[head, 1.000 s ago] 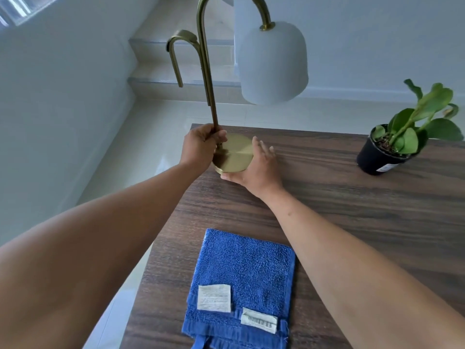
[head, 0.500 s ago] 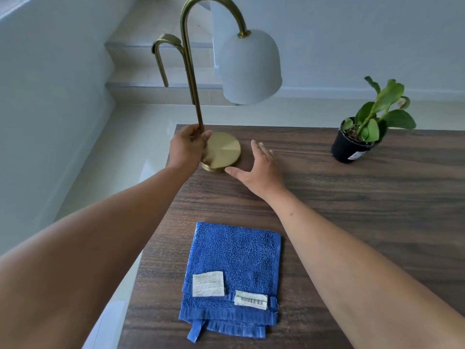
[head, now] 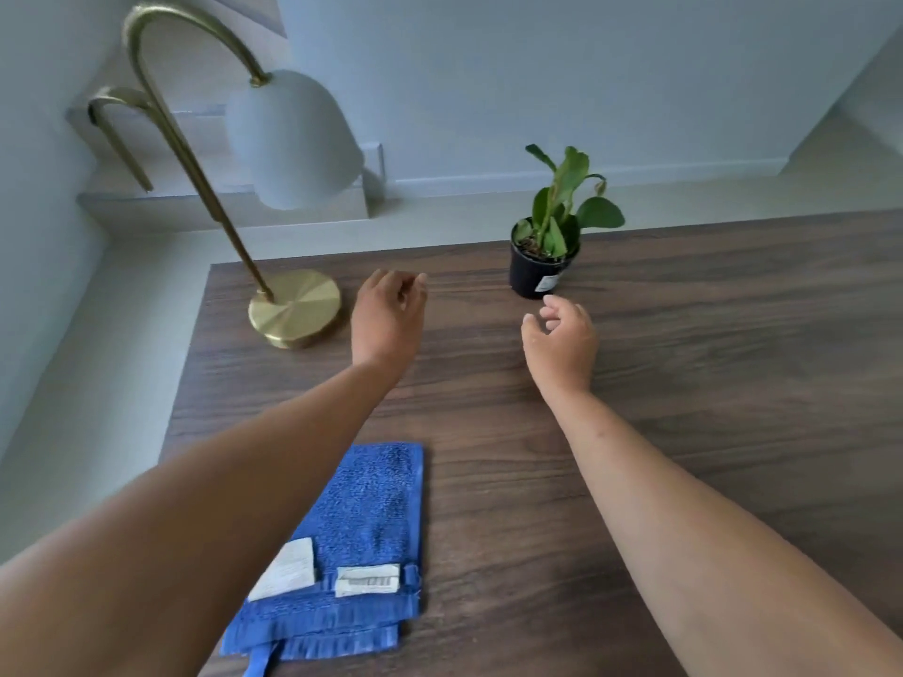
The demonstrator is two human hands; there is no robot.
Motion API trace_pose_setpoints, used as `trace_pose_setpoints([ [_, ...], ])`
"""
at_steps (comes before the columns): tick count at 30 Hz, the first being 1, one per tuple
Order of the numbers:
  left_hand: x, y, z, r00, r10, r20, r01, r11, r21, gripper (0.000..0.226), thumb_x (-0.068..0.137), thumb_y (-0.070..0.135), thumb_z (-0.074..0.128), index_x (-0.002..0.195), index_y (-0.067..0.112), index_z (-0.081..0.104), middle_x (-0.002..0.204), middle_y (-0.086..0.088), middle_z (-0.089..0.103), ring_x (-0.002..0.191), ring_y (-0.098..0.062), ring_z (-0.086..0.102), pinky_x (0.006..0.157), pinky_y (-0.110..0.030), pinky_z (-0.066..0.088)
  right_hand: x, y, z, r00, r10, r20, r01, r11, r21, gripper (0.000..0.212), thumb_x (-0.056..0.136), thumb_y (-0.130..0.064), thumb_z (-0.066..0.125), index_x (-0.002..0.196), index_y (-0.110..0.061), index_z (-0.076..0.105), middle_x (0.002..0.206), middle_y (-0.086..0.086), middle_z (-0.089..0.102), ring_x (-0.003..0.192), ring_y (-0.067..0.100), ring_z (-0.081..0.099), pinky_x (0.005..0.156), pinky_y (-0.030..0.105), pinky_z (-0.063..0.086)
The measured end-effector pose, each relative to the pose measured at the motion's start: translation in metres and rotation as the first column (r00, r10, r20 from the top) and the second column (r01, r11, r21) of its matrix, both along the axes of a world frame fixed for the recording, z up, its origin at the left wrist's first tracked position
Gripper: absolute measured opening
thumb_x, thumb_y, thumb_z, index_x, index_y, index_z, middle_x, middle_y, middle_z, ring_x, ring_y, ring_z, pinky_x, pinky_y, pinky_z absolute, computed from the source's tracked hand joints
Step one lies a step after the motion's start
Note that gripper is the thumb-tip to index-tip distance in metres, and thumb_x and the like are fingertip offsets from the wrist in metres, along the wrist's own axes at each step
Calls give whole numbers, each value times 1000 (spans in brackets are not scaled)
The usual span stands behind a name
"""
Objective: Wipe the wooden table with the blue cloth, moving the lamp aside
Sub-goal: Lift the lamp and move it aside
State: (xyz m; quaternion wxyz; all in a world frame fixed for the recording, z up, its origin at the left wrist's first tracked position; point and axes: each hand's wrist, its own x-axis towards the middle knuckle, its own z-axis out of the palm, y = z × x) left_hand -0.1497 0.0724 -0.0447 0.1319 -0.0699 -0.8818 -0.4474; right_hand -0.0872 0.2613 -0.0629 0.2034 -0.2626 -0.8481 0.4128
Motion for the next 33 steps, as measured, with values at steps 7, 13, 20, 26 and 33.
trace_pose_setpoints([
  [7,-29,98,1,934,-218,284,206,976,73,41,96,22,60,136,12,57,131,-3,62,121,-17,57,96,-21,40,-38,62,10,996,90,13,-82,954,-287,64,83,-18,76,141,-15,49,129,-2,60,112,9,60,96,31,51],
  [13,-36,118,-3,927,-253,277,199,957,210,39,87,13,71,125,21,67,113,6,72,105,-8,65,97,-29,50,-49,75,14,972,215,-96,-235,915,-328,45,79,-14,81,121,-18,66,109,-2,71,101,11,66,89,26,51],
  [20,-23,166,4,893,-365,265,301,920,253,40,86,12,73,125,18,68,114,6,72,104,-2,64,93,-17,47,-21,125,13,980,154,-129,-190,918,-347,42,79,-16,81,119,-18,68,109,-3,72,105,10,67,96,32,53],
  [26,-9,232,5,842,-470,263,404,874,269,37,90,11,67,125,21,69,115,7,72,105,-4,65,96,-22,48,8,184,20,995,64,-79,-89,926,-367,45,85,-11,75,129,-14,62,119,0,69,110,10,63,95,25,48],
  [33,2,251,4,823,-492,285,445,869,216,35,100,17,54,134,19,62,127,6,66,114,-3,56,96,-18,40,20,203,18,997,70,-43,-82,916,-394,46,96,-7,62,140,-15,54,131,-3,63,119,6,57,100,19,43],
])
